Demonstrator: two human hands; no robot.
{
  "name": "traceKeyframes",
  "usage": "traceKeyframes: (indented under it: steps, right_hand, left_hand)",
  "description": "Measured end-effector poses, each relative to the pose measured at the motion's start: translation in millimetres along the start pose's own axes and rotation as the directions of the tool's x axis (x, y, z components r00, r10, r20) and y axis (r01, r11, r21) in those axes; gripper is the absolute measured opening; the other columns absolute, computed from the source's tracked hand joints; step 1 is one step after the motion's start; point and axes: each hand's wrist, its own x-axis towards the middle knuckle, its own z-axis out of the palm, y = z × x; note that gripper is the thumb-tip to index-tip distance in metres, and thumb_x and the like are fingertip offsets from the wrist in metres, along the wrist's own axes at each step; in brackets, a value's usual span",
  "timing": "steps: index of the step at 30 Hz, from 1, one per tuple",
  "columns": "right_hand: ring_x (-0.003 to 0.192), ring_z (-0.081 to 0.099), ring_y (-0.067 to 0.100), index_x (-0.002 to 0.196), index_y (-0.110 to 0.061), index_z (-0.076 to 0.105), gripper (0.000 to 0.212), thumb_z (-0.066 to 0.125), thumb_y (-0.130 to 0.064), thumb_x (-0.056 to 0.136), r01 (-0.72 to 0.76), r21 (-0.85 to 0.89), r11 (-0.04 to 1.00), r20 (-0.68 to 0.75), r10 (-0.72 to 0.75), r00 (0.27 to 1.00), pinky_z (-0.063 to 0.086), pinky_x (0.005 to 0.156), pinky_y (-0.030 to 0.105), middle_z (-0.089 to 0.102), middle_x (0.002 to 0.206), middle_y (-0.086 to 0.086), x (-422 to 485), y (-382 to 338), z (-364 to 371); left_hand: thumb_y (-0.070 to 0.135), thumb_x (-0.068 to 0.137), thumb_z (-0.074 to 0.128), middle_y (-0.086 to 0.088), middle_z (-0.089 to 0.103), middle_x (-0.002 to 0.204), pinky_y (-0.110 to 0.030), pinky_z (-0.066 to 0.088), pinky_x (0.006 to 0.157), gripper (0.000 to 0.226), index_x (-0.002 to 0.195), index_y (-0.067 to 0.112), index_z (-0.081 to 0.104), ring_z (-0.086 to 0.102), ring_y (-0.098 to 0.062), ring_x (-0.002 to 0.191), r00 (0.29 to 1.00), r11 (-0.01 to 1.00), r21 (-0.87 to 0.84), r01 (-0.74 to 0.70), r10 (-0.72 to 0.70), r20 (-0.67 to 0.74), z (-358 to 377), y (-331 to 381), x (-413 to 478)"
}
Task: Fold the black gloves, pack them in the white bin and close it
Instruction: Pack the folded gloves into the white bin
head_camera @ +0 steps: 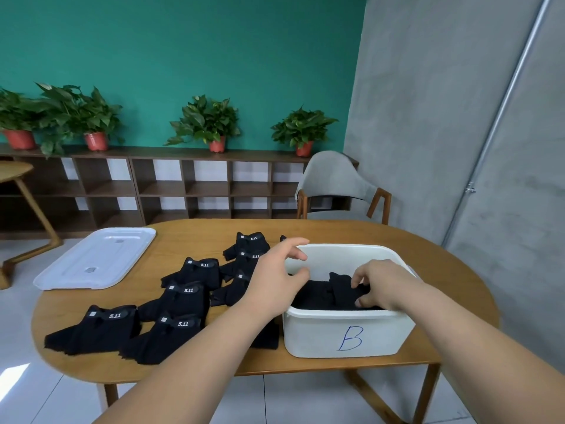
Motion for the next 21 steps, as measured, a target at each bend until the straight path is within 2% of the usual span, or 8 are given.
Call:
traceKeyframes:
  steps: [2, 4, 7, 11, 15, 18, 21]
  right_hand:
    - [0.110, 0.059, 0.016, 0.114, -0.042, 0.071, 0.038, 0.087, -0.046, 0.079, -0.018, 0.013, 1.000, 0.008, 0.018, 1.000, 0.049, 0.081, 0.029, 0.061, 0.121, -0.010, 1.1, 1.7, -3.8]
    - [0.110, 0.059, 0.016, 0.112, -0.045, 0.069, 0.039, 0.087, -0.050, 0.078, -0.028, 0.009, 1.000, 0.010, 0.028, 1.000, 0.053, 0.089, 0.034, 0.061, 0.123, -0.010, 3.0, 1.8, -10.9]
    - [0.116, 0.058, 0.020, 0.120, -0.047, 0.066, 0.043, 0.085, -0.052, 0.081, -0.032, 0.007, 0.999, -0.040, 0.033, 0.999, 0.055, 0.095, 0.040, 0.060, 0.130, -0.007, 2.1, -4.9, -24.4]
    - [0.120, 0.058, 0.021, 0.135, -0.042, 0.061, 0.052, 0.080, -0.049, 0.087, 0.050, 0.044, 0.998, -0.141, -0.043, 0.989, 0.052, 0.097, 0.037, 0.063, 0.133, -0.007, -2.9, -25.6, -40.0]
    - [0.109, 0.060, 0.016, 0.139, -0.038, 0.060, 0.055, 0.079, -0.048, 0.088, 0.159, 0.106, 0.982, -0.218, -0.133, 0.967, 0.052, 0.093, 0.035, 0.065, 0.130, -0.009, -5.5, -56.7, -44.4]
    - [0.111, 0.063, 0.016, 0.139, -0.041, 0.059, 0.054, 0.077, -0.050, 0.089, 0.224, 0.133, 0.965, -0.265, -0.183, 0.947, 0.054, 0.093, 0.037, 0.065, 0.131, -0.009, -1.9, -81.0, -41.4]
    - [0.117, 0.061, 0.017, 0.139, -0.042, 0.059, 0.052, 0.073, -0.053, 0.090, 0.301, 0.142, 0.943, -0.313, -0.246, 0.917, 0.053, 0.096, 0.038, 0.063, 0.132, -0.008, 4.1, -105.7, -32.4]
  left_hand:
    - [0.017, 0.095, 0.070, 0.021, 0.065, 0.112, -0.004, 0.029, 0.094, 0.050, 0.136, 0.045, 0.059, 0.051, 0.011, 0.118, 1.000, 1.000, 0.008, 0.003, -0.003, -0.001, -0.2, 1.8, -0.9]
    - [0.021, 0.096, 0.069, 0.022, 0.063, 0.111, -0.009, 0.033, 0.097, 0.048, 0.137, 0.044, 0.059, 0.053, 0.005, 0.117, 0.999, 0.998, 0.060, 0.000, 0.002, -0.034, -0.7, 4.7, -2.0]
    - [0.027, 0.098, 0.067, 0.023, 0.061, 0.109, -0.028, 0.044, 0.106, 0.042, 0.136, 0.041, 0.059, 0.053, -0.002, 0.114, 0.989, 0.984, 0.178, -0.026, 0.051, -0.138, -1.6, 8.3, -2.8]
    - [0.026, 0.098, 0.065, 0.020, 0.062, 0.107, -0.043, 0.047, 0.108, 0.035, 0.131, 0.037, 0.063, 0.058, -0.005, 0.110, 0.970, 0.984, 0.171, -0.054, 0.092, -0.223, -4.9, 7.9, -2.9]
    - [0.028, 0.098, 0.063, 0.023, 0.064, 0.109, -0.044, 0.051, 0.103, 0.035, 0.130, 0.042, 0.061, 0.060, -0.002, 0.110, 0.971, 0.995, 0.097, -0.037, 0.058, -0.231, -17.0, 7.5, -8.5]
    - [0.027, 0.099, 0.064, 0.025, 0.062, 0.112, -0.043, 0.054, 0.099, 0.036, 0.131, 0.043, 0.060, 0.060, -0.002, 0.101, 0.973, 0.994, 0.107, -0.009, 0.033, -0.231, -31.1, 2.7, -17.3]
    - [0.027, 0.100, 0.064, 0.026, 0.062, 0.113, -0.039, 0.053, 0.102, 0.037, 0.134, 0.041, 0.059, 0.058, 0.002, 0.114, 0.967, 0.992, 0.125, 0.022, 0.010, -0.255, -48.1, -9.6, -29.9]
